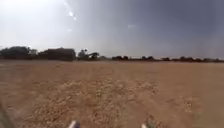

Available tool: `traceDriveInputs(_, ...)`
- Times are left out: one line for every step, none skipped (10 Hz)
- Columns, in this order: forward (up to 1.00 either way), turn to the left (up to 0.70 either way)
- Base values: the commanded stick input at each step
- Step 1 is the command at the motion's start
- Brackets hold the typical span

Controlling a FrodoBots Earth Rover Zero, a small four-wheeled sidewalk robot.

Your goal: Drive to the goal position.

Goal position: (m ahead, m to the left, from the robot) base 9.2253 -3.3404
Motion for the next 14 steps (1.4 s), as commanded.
traceDriveInputs(1.00, 0.00)
traceDriveInputs(1.00, 0.00)
traceDriveInputs(1.00, 0.00)
traceDriveInputs(1.00, 0.00)
traceDriveInputs(1.00, 0.00)
traceDriveInputs(1.00, 0.00)
traceDriveInputs(1.00, 0.00)
traceDriveInputs(1.00, 0.00)
traceDriveInputs(1.00, 0.00)
traceDriveInputs(1.00, 0.00)
traceDriveInputs(1.00, 0.00)
traceDriveInputs(1.00, 0.00)
traceDriveInputs(1.00, 0.00)
traceDriveInputs(1.00, 0.00)
